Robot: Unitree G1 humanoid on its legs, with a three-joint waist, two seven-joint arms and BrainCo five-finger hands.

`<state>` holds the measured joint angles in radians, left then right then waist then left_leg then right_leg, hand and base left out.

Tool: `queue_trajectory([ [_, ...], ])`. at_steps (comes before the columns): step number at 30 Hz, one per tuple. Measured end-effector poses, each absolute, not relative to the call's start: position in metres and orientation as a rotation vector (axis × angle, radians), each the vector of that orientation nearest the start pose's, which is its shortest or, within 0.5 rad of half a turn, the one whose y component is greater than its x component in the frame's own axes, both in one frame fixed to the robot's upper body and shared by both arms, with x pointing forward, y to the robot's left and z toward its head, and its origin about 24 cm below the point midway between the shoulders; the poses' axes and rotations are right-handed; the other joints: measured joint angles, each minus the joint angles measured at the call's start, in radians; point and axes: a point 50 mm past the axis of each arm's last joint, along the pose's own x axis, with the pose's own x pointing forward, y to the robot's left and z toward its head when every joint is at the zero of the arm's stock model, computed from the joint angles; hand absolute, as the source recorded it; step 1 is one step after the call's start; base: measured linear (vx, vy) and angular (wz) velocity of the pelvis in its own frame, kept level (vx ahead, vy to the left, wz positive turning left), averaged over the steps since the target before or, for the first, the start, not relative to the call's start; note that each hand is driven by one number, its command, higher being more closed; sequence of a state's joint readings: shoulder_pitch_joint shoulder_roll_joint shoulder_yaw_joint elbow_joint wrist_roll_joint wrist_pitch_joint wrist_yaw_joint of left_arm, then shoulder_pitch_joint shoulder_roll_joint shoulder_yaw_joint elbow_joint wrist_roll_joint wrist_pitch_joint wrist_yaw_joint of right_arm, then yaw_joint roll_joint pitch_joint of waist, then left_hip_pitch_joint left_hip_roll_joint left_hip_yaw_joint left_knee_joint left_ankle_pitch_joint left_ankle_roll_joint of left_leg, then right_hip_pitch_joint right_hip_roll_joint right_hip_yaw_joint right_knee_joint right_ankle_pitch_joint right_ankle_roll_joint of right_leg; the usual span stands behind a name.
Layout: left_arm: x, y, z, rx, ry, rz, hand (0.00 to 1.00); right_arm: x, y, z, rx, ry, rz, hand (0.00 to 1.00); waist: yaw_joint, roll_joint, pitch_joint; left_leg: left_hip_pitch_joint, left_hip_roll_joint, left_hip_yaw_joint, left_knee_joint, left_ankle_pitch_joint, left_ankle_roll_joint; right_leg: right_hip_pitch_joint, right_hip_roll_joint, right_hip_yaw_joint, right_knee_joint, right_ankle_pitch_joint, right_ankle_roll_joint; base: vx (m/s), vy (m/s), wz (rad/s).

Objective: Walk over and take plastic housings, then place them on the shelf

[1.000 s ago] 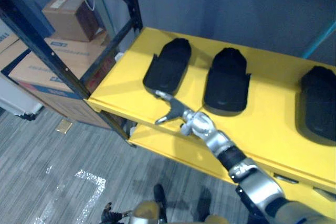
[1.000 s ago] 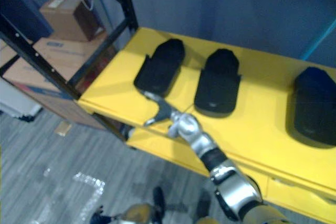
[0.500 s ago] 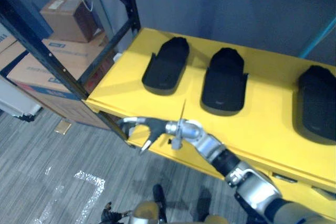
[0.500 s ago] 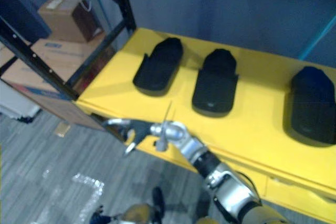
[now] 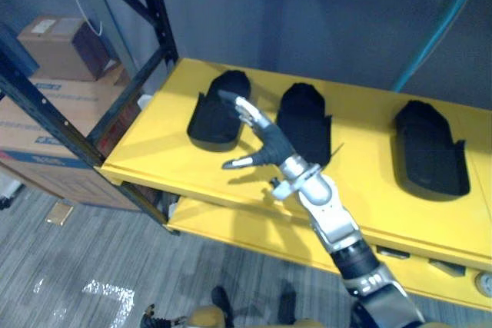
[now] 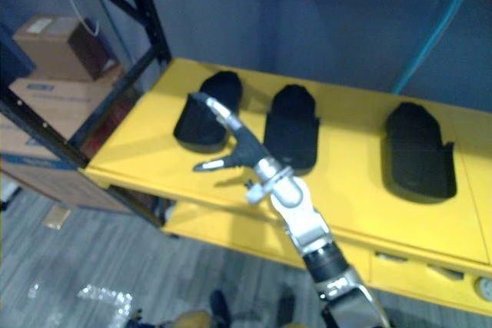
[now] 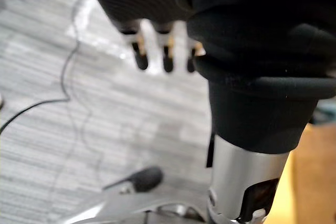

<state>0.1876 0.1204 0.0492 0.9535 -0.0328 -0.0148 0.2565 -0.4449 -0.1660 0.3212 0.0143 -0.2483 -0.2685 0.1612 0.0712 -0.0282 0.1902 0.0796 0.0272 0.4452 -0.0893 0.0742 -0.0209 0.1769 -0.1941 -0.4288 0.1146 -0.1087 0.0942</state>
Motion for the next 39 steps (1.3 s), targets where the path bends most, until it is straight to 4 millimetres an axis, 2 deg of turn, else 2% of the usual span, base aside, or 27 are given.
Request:
queue_trajectory([
  [2,0.071,0.218,-0.156,0.195,1.108,0.382,0.0,0.294,-0.065,0.163,-0.632,-0.674,0.541,0.0,0.0,0.009,-0.008,0.0,0.014,0.0,0.0,0.006,-0.002,0.0,0.014,0.012,-0.003,0.01,-0.016,-0.02,-0.011,-0.02],
  [4,0.07,0.218,-0.156,0.198,1.11,0.381,0.0,0.306,-0.074,0.163,-0.731,-0.635,0.518,0.0,-0.002,0.009,-0.009,0.0,0.02,0.0,-0.001,0.012,-0.001,0.0,0.02,0.018,-0.008,0.01,-0.016,-0.08,-0.02,-0.05],
  [5,0.07,0.218,-0.157,0.199,1.116,0.381,0.0,0.32,-0.085,0.158,-0.79,-0.561,0.491,0.0,-0.002,0.01,-0.013,-0.011,0.023,-0.001,-0.001,0.016,0.001,-0.001,0.026,0.019,-0.018,0.013,-0.012,-0.09,-0.022,-0.01],
  [6,0.07,0.218,-0.157,0.199,1.118,0.38,0.0,0.325,-0.091,0.155,-0.805,-0.523,0.475,0.0,-0.002,0.011,-0.015,-0.012,0.025,-0.001,-0.001,0.016,0.0,-0.002,0.029,0.019,-0.023,0.016,-0.007,-0.1,-0.017,0.0],
  [8,0.068,0.218,-0.157,0.198,1.131,0.381,0.0,0.34,-0.116,0.138,-0.842,-0.369,0.412,0.0,0.003,0.012,-0.016,-0.013,0.035,-0.001,-0.001,0.022,-0.004,-0.001,0.04,0.019,-0.036,0.028,-0.01,-0.05,0.0,-0.01],
  [12,0.064,0.222,-0.158,0.202,1.168,0.388,0.0,0.355,-0.149,0.11,-0.812,-0.14,0.307,0.0,0.003,0.015,-0.017,-0.01,0.03,-0.003,-0.002,0.024,-0.002,0.004,0.037,0.003,-0.039,0.026,-0.008,-0.04,0.022,0.04],
  [15,0.062,0.223,-0.159,0.182,1.185,0.388,0.0,0.363,-0.171,0.102,-0.759,-0.046,0.207,0.0,0.006,0.012,-0.015,-0.012,0.016,-0.017,-0.002,0.021,0.002,0.011,0.023,-0.017,-0.043,0.017,0.007,0.0,0.071,0.18],
  [17,0.06,0.224,-0.159,0.181,1.197,0.385,0.0,0.367,-0.176,0.103,-0.747,-0.034,0.171,0.0,0.006,0.012,-0.014,-0.011,0.007,-0.024,-0.001,0.017,0.008,0.019,0.015,-0.029,-0.046,0.017,0.012,0.06,0.059,0.17],
  [22,0.062,0.221,-0.159,0.171,1.185,0.378,0.0,0.382,-0.187,0.115,-0.693,-0.012,0.051,0.0,0.03,0.011,0.005,-0.012,-0.024,-0.032,-0.001,0.016,0.021,0.035,-0.01,-0.041,-0.05,0.031,0.035,0.12,0.059,0.08],
  [26,0.067,0.22,-0.157,0.168,1.163,0.372,0.0,0.392,-0.184,0.135,-0.662,-0.055,0.006,0.0,0.035,0.012,0.021,-0.013,-0.032,-0.031,0.0,0.018,0.023,0.036,-0.017,-0.044,-0.045,0.032,0.034,0.11,0.028,0.06],
  [31,0.068,0.218,-0.157,0.164,1.16,0.371,0.0,0.399,-0.181,0.159,-0.655,-0.133,-0.051,0.0,0.037,0.022,0.025,-0.011,-0.015,-0.032,0.0,0.019,0.02,0.033,-0.004,-0.04,-0.033,0.029,0.022,0.03,-0.004,0.01],
  [34,0.07,0.216,-0.157,0.154,1.156,0.367,0.0,0.401,-0.183,0.171,-0.647,-0.163,-0.087,0.0,0.038,0.041,0.037,-0.012,-0.008,-0.033,0.0,0.024,0.02,0.03,0.002,-0.039,-0.024,0.02,0.006,-0.03,-0.009,0.0],
  [37,0.078,0.209,-0.157,0.146,1.139,0.347,0.0,0.404,-0.186,0.187,-0.652,-0.198,-0.143,0.0,0.041,0.078,0.063,-0.036,0.004,-0.031,0.005,0.034,0.021,-0.014,0.002,-0.037,0.021,0.004,-0.015,-0.07,0.009,-0.04],
  [39,0.1,0.207,-0.152,0.129,1.084,0.324,0.0,0.408,-0.187,0.219,-0.653,-0.263,-0.214,0.0,0.039,0.095,0.132,-0.071,0.014,-0.029,0.005,0.056,0.027,-0.081,-0.004,-0.033,0.093,-0.017,-0.013,-0.13,0.024,-0.01],
])
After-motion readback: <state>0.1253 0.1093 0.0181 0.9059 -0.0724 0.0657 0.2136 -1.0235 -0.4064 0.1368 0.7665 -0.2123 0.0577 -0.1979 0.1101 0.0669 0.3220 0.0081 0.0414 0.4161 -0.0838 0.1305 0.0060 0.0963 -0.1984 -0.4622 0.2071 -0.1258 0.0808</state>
